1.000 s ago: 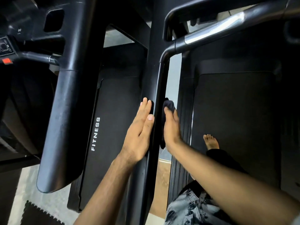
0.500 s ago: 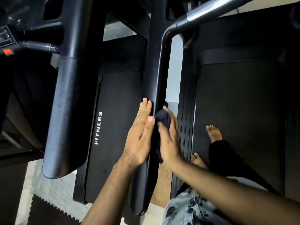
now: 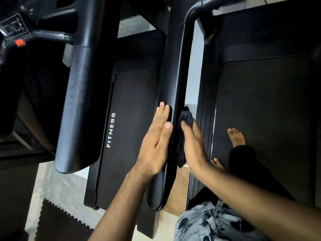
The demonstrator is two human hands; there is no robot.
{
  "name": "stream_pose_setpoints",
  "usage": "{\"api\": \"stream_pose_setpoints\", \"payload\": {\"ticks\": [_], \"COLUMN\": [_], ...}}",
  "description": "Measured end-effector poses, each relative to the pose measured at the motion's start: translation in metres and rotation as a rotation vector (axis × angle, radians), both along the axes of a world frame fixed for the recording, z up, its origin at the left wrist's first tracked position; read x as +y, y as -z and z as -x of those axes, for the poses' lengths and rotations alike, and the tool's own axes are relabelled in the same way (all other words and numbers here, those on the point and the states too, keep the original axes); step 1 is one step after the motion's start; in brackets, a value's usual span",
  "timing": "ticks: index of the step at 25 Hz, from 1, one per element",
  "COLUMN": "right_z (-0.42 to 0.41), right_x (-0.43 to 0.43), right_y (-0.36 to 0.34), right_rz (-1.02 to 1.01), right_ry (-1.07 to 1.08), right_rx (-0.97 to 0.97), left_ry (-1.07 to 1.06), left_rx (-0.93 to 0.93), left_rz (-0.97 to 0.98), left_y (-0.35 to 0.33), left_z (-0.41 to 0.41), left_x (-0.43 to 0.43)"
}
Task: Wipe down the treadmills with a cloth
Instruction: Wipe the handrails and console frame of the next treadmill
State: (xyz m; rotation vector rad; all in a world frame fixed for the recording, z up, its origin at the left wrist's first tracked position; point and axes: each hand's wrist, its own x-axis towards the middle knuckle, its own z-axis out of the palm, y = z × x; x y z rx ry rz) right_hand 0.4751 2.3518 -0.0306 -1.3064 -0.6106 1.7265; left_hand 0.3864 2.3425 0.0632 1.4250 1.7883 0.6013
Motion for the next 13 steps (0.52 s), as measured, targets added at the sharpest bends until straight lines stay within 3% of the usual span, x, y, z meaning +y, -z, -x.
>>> {"api": "stream_pose_setpoints", "payload": {"ticks": [3, 6, 10, 11, 13], "right_z": [0.005, 0.010, 0.010, 0.011, 0.013], "right_x": [-0.027, -0.001, -0.066, -0.053, -0.031], "right_y": [0.005, 0.008, -0.005, 0.002, 0.009], "right_rz": [-0.186, 0.046, -0.359, -0.315, -0.005], "right_ry": [0.026, 0.046, 0.040, 0.048, 0.078], "right_rx": [-0.078, -0.030, -0.140, -0.110, 0.018], "left_ry": [0.005, 0.006, 0.029, 0.035, 0.040], "left_rx": [0.002, 0.002, 0.017, 0.024, 0.025], "left_rz": [-0.022, -0.001, -0.049, -0.043, -0.011], "left_y": [0.000, 0.002, 0.005, 0.006, 0.005], "left_z": [0.004, 0.003, 0.005, 0.007, 0.007], "left_x": [-0.010, -0.021, -0.036, -0.038, -0.044]}}
